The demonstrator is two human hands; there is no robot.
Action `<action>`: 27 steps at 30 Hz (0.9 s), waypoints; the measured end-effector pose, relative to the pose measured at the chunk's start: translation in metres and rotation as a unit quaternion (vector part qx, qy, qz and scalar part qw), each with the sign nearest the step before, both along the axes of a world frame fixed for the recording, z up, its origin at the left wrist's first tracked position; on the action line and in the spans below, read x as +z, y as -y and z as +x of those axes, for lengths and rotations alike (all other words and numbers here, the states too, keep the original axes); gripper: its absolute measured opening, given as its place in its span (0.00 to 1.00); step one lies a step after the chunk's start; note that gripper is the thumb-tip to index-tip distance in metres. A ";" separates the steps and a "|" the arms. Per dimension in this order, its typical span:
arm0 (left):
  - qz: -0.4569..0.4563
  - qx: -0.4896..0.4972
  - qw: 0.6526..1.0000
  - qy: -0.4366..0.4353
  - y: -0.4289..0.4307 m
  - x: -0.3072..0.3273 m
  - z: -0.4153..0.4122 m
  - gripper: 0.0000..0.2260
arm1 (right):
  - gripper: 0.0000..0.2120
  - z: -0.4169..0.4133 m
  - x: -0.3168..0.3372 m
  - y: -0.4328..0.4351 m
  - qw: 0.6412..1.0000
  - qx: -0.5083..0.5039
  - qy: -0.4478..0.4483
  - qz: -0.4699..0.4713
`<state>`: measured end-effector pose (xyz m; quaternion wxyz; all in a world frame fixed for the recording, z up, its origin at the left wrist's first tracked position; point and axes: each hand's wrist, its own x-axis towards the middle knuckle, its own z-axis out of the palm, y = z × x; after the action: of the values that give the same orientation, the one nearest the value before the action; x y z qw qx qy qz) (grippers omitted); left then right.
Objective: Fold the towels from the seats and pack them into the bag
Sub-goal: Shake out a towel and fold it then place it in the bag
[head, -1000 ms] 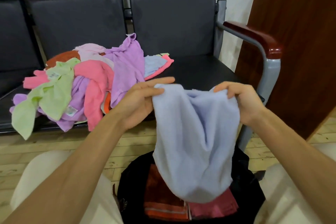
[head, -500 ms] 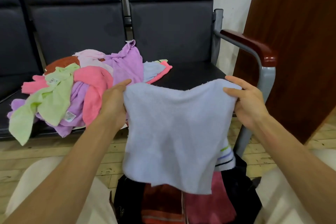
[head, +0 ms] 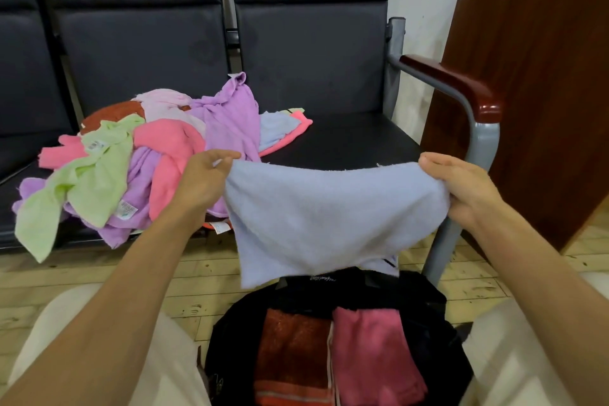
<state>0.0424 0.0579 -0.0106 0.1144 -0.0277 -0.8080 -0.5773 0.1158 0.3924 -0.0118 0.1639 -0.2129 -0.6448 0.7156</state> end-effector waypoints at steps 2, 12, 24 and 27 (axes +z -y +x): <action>-0.007 0.018 0.999 -0.025 -0.001 -0.002 0.000 0.12 | 0.10 0.003 0.005 -0.002 0.996 0.013 -0.004 -0.089; 0.056 0.024 0.998 0.005 -0.003 -0.004 -0.001 0.11 | 0.10 0.001 -0.009 0.007 0.911 -0.091 -0.018 0.402; 0.143 0.069 0.987 0.033 -0.002 -0.010 -0.014 0.13 | 0.07 -0.007 -0.010 -0.001 0.991 -0.113 0.003 0.073; 0.029 0.108 0.994 -0.007 -0.003 -0.014 -0.015 0.13 | 0.12 -0.007 -0.010 -0.002 0.991 -0.103 0.001 0.085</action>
<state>0.0277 0.0610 -0.0249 0.1827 0.0585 -0.7885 -0.5844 0.1084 0.3945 -0.0219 0.2535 -0.2648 -0.6780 0.6371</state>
